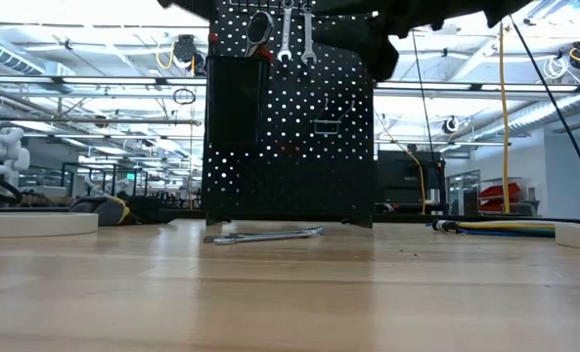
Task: Hang tools onto peg board
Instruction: Hang the wrench on the peg board
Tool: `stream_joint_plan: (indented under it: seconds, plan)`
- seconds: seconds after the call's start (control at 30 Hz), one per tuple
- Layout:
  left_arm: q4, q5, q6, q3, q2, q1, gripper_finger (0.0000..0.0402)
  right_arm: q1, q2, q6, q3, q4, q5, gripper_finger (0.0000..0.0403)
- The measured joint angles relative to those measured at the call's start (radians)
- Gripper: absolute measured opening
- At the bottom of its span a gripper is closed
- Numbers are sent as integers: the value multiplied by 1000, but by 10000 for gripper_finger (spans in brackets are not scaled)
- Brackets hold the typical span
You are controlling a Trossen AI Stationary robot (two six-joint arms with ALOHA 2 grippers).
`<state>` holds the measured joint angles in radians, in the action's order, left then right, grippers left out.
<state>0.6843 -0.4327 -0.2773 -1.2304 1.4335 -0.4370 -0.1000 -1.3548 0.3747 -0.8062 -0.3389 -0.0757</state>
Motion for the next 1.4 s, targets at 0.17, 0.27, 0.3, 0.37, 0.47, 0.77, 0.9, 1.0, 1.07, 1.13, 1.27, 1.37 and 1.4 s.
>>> stream_joint_plan:
  seconds: [0.17,0.27,0.3,0.37,0.47,0.77,0.9,1.0,1.07,1.13,1.27,1.37,1.4]
  plan:
    - [-88,80,-6,23,111,52,100,-62,0,66,0,123,-38,157]
    - [-280,188,-6,116,86,97,100,-111,-1,80,0,165,-130,157]
    - [-340,205,-18,158,75,112,100,-127,-1,85,0,170,-166,157]
    - [-435,216,-73,241,66,136,100,-162,0,98,0,184,-228,157]
    - [-512,223,-154,353,70,152,100,-214,-1,141,8,200,-340,157]
    - [-831,223,-189,536,172,156,100,-237,-129,237,92,81,-411,156]
    - [-900,237,-189,537,235,155,100,-211,-258,249,93,-69,-363,125]
    - [-911,246,-216,537,261,155,100,-188,-329,292,93,-89,-364,61]
    - [-909,247,-246,537,261,154,100,-175,-360,315,94,-87,-364,18]
    - [-916,246,-267,537,260,153,100,-161,-387,345,94,-94,-360,11]
    - [-909,238,-268,537,260,153,100,-117,-452,342,94,-162,-266,2]
    - [-907,221,-268,537,260,153,100,-94,-480,342,93,-218,-238,2]
    - [-909,220,-268,537,260,153,100,-88,-480,343,93,-215,-237,1]
